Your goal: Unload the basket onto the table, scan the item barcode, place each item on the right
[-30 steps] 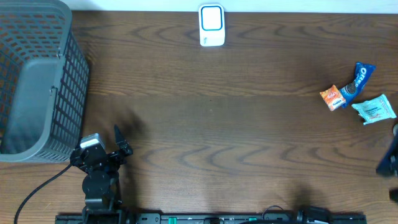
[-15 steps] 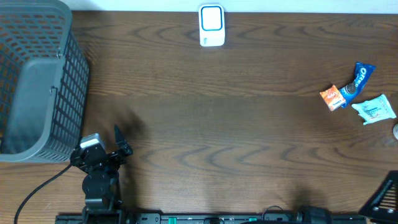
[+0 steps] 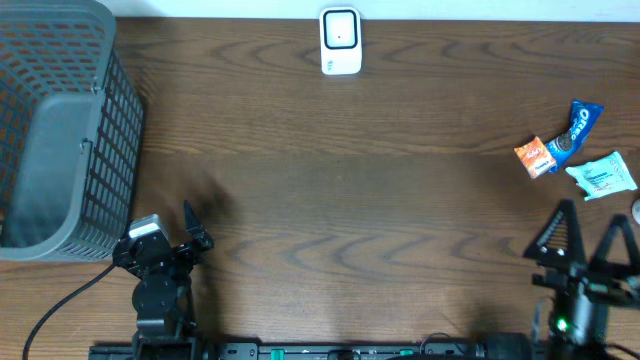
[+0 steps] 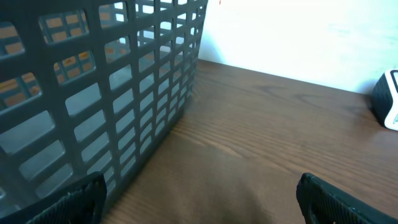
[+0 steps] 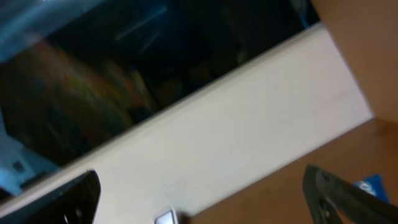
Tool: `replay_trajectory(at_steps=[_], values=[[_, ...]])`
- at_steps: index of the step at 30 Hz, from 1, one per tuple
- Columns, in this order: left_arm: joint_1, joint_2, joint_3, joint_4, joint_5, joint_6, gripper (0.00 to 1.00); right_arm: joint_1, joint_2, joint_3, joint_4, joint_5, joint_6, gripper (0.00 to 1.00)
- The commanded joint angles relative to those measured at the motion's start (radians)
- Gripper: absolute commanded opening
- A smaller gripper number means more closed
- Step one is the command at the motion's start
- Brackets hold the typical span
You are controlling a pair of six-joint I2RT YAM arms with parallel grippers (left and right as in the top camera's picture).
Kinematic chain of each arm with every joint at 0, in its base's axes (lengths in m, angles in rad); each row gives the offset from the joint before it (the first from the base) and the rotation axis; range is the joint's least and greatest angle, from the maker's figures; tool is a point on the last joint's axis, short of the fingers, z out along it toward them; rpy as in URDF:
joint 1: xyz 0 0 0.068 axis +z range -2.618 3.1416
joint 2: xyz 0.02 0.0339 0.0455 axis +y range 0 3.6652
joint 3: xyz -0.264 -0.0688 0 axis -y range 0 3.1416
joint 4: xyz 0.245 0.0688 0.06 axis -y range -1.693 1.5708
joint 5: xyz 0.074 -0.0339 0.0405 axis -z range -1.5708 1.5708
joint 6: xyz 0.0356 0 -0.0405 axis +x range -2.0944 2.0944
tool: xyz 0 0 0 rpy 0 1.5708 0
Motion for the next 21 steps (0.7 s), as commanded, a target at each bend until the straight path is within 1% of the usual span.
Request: replay_trajectory(at_steps=[1, 4, 8, 21], values=[[-0.004, -0.002, -0.029, -0.01, -0.008, 0.006, 0.98, 0.025, -0.026, -0.128, 0.125, 0.005, 0.058, 0.99], [-0.004, -0.002, -0.029, -0.01, -0.008, 0.006, 0.98, 0.038, -0.047, -0.23, 0.222, 0.026, 0.059, 0.99], [-0.004, -0.002, -0.029, -0.01, -0.008, 0.006, 0.98, 0.057, -0.074, -0.316, 0.261, 0.068, 0.059, 0.99], [-0.004, -0.002, -0.029, -0.01, -0.008, 0.006, 0.98, 0.062, -0.074, -0.486, 0.274, 0.137, 0.058, 0.99]])
